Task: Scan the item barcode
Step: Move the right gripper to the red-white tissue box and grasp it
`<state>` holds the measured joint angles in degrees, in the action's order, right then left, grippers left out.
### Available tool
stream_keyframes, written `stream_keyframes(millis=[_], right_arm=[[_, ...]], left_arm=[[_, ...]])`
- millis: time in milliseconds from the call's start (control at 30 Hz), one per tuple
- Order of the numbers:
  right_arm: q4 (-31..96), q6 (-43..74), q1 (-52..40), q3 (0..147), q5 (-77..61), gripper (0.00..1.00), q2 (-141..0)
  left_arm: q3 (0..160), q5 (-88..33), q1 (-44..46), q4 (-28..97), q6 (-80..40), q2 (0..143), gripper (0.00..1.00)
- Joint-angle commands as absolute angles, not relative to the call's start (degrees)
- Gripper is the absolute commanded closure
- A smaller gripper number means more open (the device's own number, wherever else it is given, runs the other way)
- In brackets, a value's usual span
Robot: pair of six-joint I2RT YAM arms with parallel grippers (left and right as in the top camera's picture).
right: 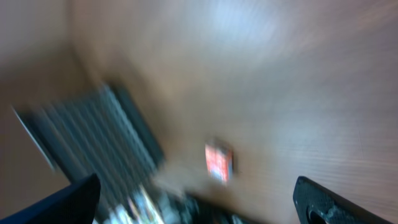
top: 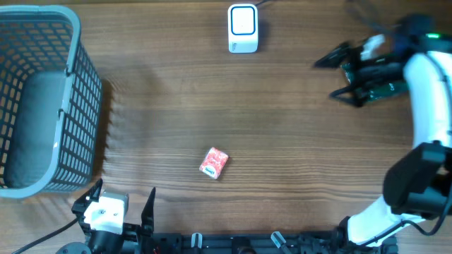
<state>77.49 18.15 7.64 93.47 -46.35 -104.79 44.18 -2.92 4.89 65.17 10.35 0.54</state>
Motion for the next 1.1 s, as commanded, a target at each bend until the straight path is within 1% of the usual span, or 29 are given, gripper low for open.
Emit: stream_keyframes(millis=[0,100,167,267,367,400,467,500,567,600,633,733,833,933,1067], right_arm=[[79.9,7.4,-2.8,91.8,-45.9,0.0,-105.2],[75.7,7.4,-12.6,90.9,-35.1,0.0,-105.2],[69.4,7.4,-19.5,89.2,-22.9,0.0,-105.2],[59.7,6.6,-27.8,84.7,-13.7,0.01,-105.6],[49.4,-0.7,-33.6,78.9,-13.3,0.11,-105.9],[46.9,-1.6,-34.8,77.5,-13.4,0.12,-106.1],[42.4,-2.4,-36.8,74.6,-14.8,0.12,-106.7],[41.7,-5.3,-37.3,73.9,-17.2,0.12,-106.7],[41.4,-15.1,-38.0,72.5,-25.2,0.11,-106.7],[41.4,-18.2,-38.0,72.1,-27.4,0.08,-106.7],[41.5,-20.8,-38.0,71.8,-29.1,0.07,-106.7],[41.6,-22.8,-38.0,71.8,-31.7,0.06,-106.7],[41.2,-24.2,-38.0,71.8,-35.0,0.08,-107.2],[39.8,-23.8,-38.1,71.8,-35.0,0.12,-109.9],[37.5,-21.0,-38.1,72.0,-34.9,0.12,-114.0]], left_arm=[[44.1,-3.6,5.1,65.0,10.2,0.4,0.0],[44.1,-3.6,5.1,65.0,10.2,0.4,0.0],[44.1,-3.6,5.1,65.0,10.2,0.4,0.0],[44.1,-3.6,5.1,65.0,10.2,0.4,0.0],[44.1,-3.6,5.1,65.0,10.2,0.4,0.0],[44.1,-3.6,5.1,65.0,10.2,0.4,0.0],[44.1,-3.6,5.1,65.0,10.2,0.4,0.0],[44.1,-3.6,5.1,65.0,10.2,0.4,0.0],[44.1,-3.6,5.1,65.0,10.2,0.4,0.0],[44.1,-3.6,5.1,65.0,10.2,0.4,0.0],[44.1,-3.6,5.1,65.0,10.2,0.4,0.0],[44.1,-3.6,5.1,65.0,10.2,0.4,0.0],[44.1,-3.6,5.1,65.0,10.2,0.4,0.0],[44.1,-3.6,5.1,65.0,10.2,0.4,0.0],[44.1,-3.6,5.1,65.0,10.2,0.4,0.0]])
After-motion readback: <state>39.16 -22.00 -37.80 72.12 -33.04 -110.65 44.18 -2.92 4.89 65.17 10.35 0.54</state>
